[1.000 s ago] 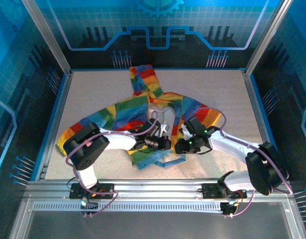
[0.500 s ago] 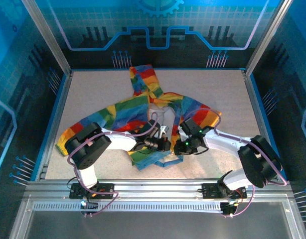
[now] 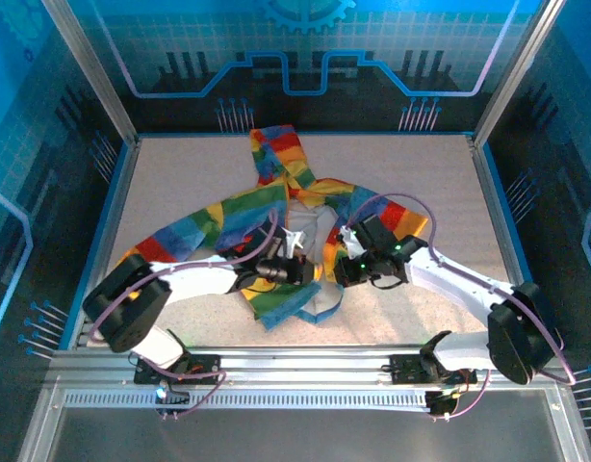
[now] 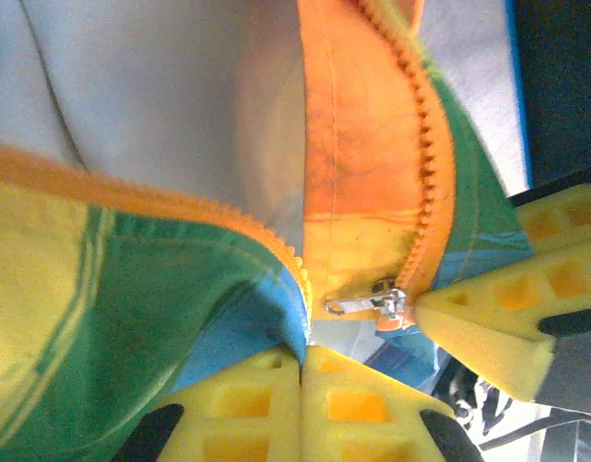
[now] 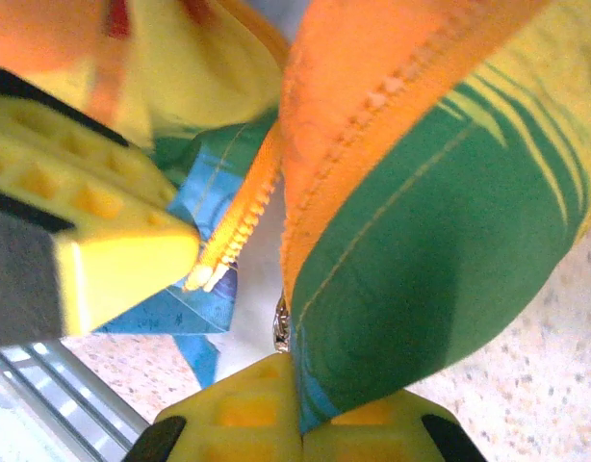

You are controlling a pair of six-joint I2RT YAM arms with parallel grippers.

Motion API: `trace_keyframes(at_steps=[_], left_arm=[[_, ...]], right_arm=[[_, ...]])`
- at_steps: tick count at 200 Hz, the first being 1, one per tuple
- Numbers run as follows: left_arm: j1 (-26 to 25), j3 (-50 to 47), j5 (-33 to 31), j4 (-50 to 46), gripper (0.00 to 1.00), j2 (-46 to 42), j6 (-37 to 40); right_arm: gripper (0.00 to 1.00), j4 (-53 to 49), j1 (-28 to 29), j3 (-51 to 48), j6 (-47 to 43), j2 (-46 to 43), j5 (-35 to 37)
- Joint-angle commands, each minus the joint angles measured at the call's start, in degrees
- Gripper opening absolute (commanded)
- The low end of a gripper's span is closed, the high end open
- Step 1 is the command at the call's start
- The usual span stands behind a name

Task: Zip up the jacket

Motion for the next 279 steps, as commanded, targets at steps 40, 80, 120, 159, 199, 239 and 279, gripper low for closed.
trace_keyframes(at_steps=[40,80,120,159,199,239,279], left_arm=[[7.31,-1.49,0.94,-14.44,0.00,-20.26,10.89],[8.29,-3.25,-3.15,-15.94,0.00,-30.49,17.23],[8.36,-9.39,-4.62,-5.27,0.00,-36.18,18.63],[8.46,-13.29,-4.72,3.58,0.00,-37.30,19.28],[9.06,-12.70,-4.23,4.26,0.00,-37.57,22.03],[9.11,-9.66,0.36,-4.14,0.00,-35.11,27.26],[8.67,-9.28,4.14,-7.15,0.00,-38.19,27.33]], right_arm=[[0.00,8.83,5.78,3.86,-15.22,-4.36,0.85],[0.00,23.89,6.66,0.08,-17.59,-6.23,-0.60],[0.00,28.02,6.53,0.81,-18.25,-3.95,-6.95],[0.00,30.20,6.18,0.46,-16.05,-3.12,-11.80],[0.00,30.47,5.70,-0.21,-15.06,-3.41,-13.07],[0.00,30.38,5.44,0.04,-15.08,-3.57,-11.99],[0.00,28.71,5.50,1.24,-14.81,-2.26,-7.60]])
